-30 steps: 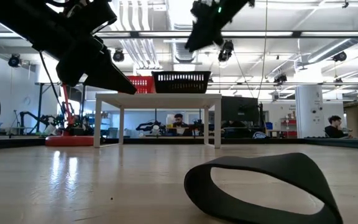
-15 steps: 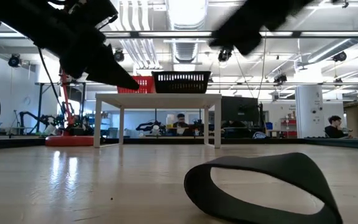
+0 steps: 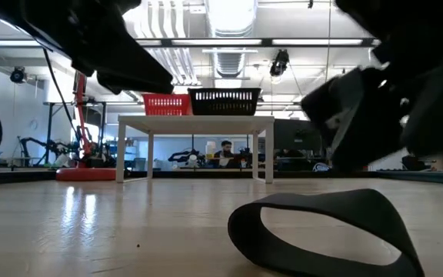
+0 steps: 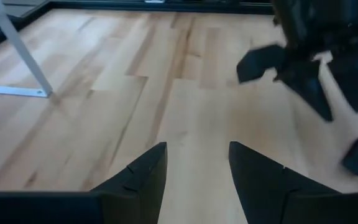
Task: Pick & Place Office Desk Supplies
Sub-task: Put the black rubber band into the red bin on the shelf
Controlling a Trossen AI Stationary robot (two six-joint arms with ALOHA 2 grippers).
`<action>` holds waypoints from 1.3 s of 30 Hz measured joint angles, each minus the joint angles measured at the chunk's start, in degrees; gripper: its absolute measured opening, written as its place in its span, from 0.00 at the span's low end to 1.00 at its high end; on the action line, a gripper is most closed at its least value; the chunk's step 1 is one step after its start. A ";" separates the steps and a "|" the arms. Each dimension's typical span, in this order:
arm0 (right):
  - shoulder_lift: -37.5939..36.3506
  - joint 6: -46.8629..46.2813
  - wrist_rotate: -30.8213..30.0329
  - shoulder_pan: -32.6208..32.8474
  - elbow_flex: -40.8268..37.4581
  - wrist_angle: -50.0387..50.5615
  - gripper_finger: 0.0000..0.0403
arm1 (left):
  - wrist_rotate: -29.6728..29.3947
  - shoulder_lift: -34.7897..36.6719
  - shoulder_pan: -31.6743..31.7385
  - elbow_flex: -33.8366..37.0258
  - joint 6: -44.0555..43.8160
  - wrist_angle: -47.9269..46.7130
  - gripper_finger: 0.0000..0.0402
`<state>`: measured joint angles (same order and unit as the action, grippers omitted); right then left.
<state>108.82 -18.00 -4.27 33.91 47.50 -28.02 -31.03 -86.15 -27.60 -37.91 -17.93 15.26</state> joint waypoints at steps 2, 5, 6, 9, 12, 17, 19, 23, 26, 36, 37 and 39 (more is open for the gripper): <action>3.37 -0.63 0.71 0.00 2.87 0.19 0.44 | 0.01 0.00 -0.89 0.00 -0.63 0.05 0.44; 7.71 -0.48 4.50 -0.07 7.23 0.68 0.49 | 0.00 0.00 -1.97 0.00 -1.76 0.16 0.44; 9.03 -0.49 5.69 -0.07 8.77 1.21 0.51 | 0.00 0.00 -2.34 0.00 -2.06 0.16 0.44; 11.66 -1.36 5.97 -0.01 13.18 5.12 0.52 | 0.00 0.00 -3.24 0.00 -2.10 0.18 0.44; 13.11 -1.42 5.68 0.09 16.90 9.73 0.46 | 0.02 0.00 -3.67 0.02 -2.10 0.19 0.44; 12.04 0.22 3.31 0.14 18.56 16.60 0.19 | 0.00 0.00 -3.82 0.00 -2.02 0.29 0.44; 9.99 2.05 0.43 0.27 16.51 18.25 0.07 | 0.00 0.00 -3.82 0.01 -1.37 0.28 0.44; 5.80 4.77 -5.45 -1.03 9.21 13.29 0.04 | -0.02 0.00 -3.82 0.02 0.38 0.24 0.44; 3.32 8.19 -10.40 -4.39 2.62 -0.91 0.04 | -0.48 0.00 -3.45 0.41 2.17 0.60 0.44; 2.14 15.94 -10.72 -15.40 -8.08 -34.33 0.02 | -0.87 0.00 2.09 0.87 9.67 1.91 0.44; 2.14 16.05 -10.08 -16.08 -8.20 -33.88 0.02 | -0.90 0.00 2.94 0.87 10.08 2.10 0.44; 2.14 16.16 -7.44 -17.28 -8.24 -33.49 0.02 | -0.87 0.00 4.79 0.87 11.62 2.43 0.44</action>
<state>110.96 -1.84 -11.71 16.63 39.27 -61.52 -31.90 -86.15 -22.80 -37.04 -6.31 17.69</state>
